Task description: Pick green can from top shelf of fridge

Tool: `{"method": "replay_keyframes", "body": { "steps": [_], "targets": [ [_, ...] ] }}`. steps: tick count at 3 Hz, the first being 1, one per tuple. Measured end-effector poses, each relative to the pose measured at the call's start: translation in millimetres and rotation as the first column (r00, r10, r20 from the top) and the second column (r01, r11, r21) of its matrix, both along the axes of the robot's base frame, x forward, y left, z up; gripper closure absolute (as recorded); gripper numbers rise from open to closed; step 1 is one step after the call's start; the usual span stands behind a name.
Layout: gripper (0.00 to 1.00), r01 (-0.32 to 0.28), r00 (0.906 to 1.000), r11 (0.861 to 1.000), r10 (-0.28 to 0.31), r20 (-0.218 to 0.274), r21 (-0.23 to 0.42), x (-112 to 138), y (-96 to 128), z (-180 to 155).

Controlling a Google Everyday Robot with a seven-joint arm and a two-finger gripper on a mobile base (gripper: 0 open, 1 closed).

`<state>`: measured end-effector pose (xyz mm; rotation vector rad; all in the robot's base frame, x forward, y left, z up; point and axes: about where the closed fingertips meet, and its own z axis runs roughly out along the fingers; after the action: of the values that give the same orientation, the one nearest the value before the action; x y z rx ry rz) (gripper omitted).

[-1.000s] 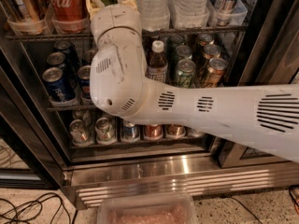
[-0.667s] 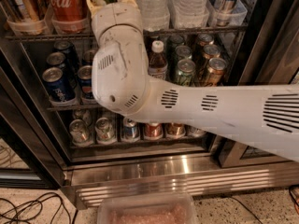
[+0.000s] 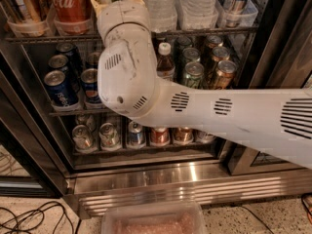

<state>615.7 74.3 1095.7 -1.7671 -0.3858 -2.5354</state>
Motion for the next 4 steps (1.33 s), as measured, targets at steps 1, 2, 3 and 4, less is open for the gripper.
{"method": "replay_keyframes", "body": {
  "steps": [1,2,3,4],
  "targets": [
    [1.0,0.0,1.0,1.0,0.0,-0.002,0.004,-1.3,-2.1,1.8],
    [1.0,-0.003,1.0,1.0,0.003,0.001,0.013,-6.4,-5.1,5.7],
    [1.0,0.0,1.0,1.0,0.0,-0.008,0.015,-4.5,-8.1,3.6],
    [1.0,0.002,0.9999,1.0,-0.002,-0.016,0.017,-2.9,-10.9,3.2]
  ]
}}
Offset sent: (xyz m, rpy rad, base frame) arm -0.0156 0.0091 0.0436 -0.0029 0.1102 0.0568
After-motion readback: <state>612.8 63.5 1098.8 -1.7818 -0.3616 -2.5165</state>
